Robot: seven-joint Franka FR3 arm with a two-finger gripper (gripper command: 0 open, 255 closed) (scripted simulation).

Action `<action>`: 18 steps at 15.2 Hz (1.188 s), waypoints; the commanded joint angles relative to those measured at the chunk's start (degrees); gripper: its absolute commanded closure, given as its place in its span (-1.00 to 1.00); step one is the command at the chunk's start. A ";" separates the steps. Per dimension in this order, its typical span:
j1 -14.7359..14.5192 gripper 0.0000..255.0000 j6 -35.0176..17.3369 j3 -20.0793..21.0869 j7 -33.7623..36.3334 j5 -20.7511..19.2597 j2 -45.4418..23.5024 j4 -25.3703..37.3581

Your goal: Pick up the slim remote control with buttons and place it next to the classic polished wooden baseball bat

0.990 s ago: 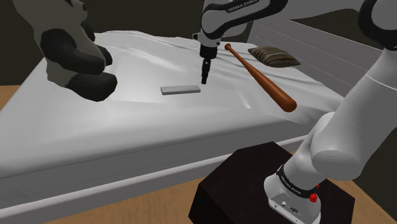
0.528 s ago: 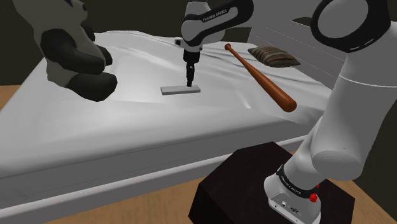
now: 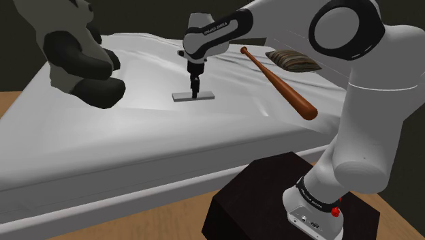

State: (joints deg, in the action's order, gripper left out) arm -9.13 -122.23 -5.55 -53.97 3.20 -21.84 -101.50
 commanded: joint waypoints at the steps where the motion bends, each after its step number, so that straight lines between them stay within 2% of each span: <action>1: -0.01 -1.00 -1.37 0.08 -0.05 0.12 -0.90 -0.43; 10: 0.01 -1.00 -2.36 0.12 -0.10 0.20 -1.47 -0.87; 11: 0.01 1.00 -2.36 0.12 -0.10 0.20 -1.47 -0.87; 18: 0.01 1.00 -2.37 0.11 -0.11 0.20 -1.46 -0.88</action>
State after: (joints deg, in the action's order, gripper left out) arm -9.13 -124.61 -5.42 -54.09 3.40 -23.27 -102.37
